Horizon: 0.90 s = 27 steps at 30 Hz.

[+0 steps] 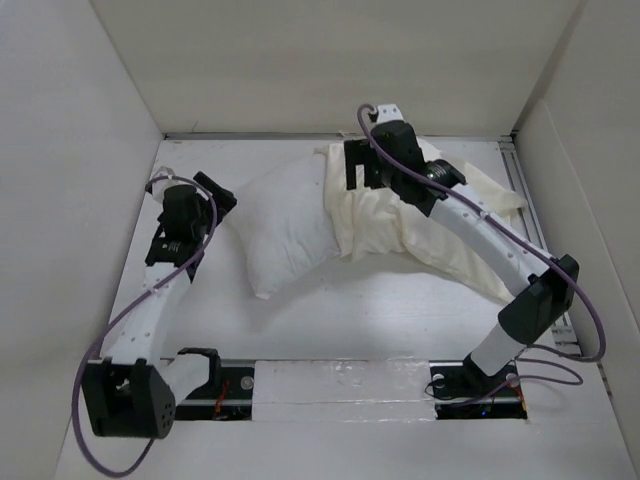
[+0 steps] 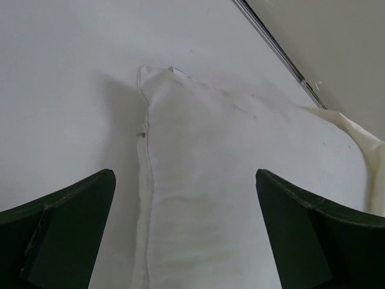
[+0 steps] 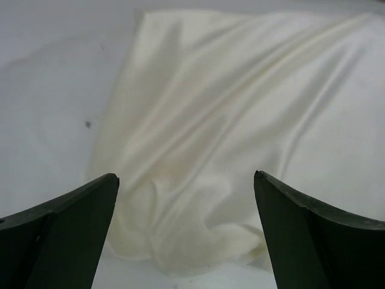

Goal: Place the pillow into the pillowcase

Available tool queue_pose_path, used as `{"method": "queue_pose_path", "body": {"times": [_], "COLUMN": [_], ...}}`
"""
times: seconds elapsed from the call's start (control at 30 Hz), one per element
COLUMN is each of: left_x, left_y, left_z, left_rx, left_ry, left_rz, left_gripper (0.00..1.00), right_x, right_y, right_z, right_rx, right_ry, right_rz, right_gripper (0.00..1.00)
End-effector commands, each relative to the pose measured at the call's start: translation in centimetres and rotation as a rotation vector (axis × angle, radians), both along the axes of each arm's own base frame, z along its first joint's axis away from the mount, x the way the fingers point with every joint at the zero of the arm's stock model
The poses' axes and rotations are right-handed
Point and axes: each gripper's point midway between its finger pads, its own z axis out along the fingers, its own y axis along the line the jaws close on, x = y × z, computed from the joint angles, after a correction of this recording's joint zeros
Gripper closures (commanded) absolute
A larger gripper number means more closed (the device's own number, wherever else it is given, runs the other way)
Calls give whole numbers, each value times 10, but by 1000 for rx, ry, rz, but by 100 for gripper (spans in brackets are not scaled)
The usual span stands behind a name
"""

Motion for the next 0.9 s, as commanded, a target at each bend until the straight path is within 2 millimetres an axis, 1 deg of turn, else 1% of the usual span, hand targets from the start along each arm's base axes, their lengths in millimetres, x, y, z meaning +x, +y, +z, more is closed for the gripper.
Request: {"method": "queue_pose_path", "body": {"times": [0.0,0.03,0.07,0.1,0.13,0.17,0.2,0.23,0.27,0.3,0.33,0.37,0.4,0.43,0.47,0.5,0.53,0.57,0.6,0.63,0.67,0.7,0.73,0.77,0.8,0.83,0.87], "left_x": [28,34,39,41,44,50,49,50,51,57,54,55,57,57,57,57,61,59,60,61,60,60,60,60,59,56,52], "left_y": [-18,-19,-22,-30,-35,-42,-53,-56,-60,-65,-75,-80,-87,-91,-96,-104,-104,-109,-111,-111,-113,-113,-113,-113,-113,-111,-110], "left_z": [-1,-3,-5,-9,-27,-24,-28,-43,-46,-37,-37,-52,-51,-56,-63,-76,-75,-75,-79,-83,-80,-80,-76,-72,-66,-58,-58], "left_rx": [-88,-97,-111,-133,-158,-183,-210,-230,-245,-251,-295,-324,-327,-347,-352,-360,-363,-382,-410,-425,-426,-426,-424,-411,-407,-386,-375], "left_ry": [-40,-44,-59,-62,-29,-69,-73,-51,-59,-130,-143,-119,-142,-132,-117,-87,-105,-109,-102,-88,-99,-99,-107,-122,-137,-164,-162], "left_rz": [-187,-199,-209,-256,-275,-301,-365,-376,-394,-428,-482,-500,-537,-560,-570,-583,-584,-613,-616,-609,-621,-621,-623,-630,-633,-634,-637], "left_gripper": [0,0,0,0,0,0,0,0,0,0,0,0,0,0,4,11,23,61,94,100,100,100,100,100,100,100,100], "right_x": [16,25,27,29,32,39,41,42,44,49,53,57,66,70,74,80,84,89,93,96,101,105,106,108,111,111,112], "right_y": [18,27,27,32,41,46,51,60,64,68,70,74,76,71,70,64,67,60,50,53,44,35,32,29,17,16,16], "right_z": [68,53,49,51,65,54,51,66,66,39,36,50,28,24,20,13,4,-4,-8,-16,-19,-27,-29,-20,-22,-21,-14], "right_rx": [39,-1,-25,-40,-19,-52,-60,-42,-41,-103,-124,-103,-145,-182,-195,-208,-221,-242,-257,-261,-278,-299,-312,-309,-338,-338,-324], "right_ry": [-130,-103,-84,-87,-112,-99,-88,-114,-106,-45,-36,-63,-29,-33,-34,-25,-19,-8,-2,3,0,10,6,-18,-20,-30,-45], "right_rz": [-13,-8,-17,-14,-5,7,29,54,64,75,83,81,65,35,21,2,7,-15,-40,-40,-72,-95,-112,-134,-175,-185,-188], "right_gripper": [0,0,0,0,0,0,0,0,0,0,0,0,0,0,0,0,0,0,0,0,0,0,0,0,0,0,0]}}
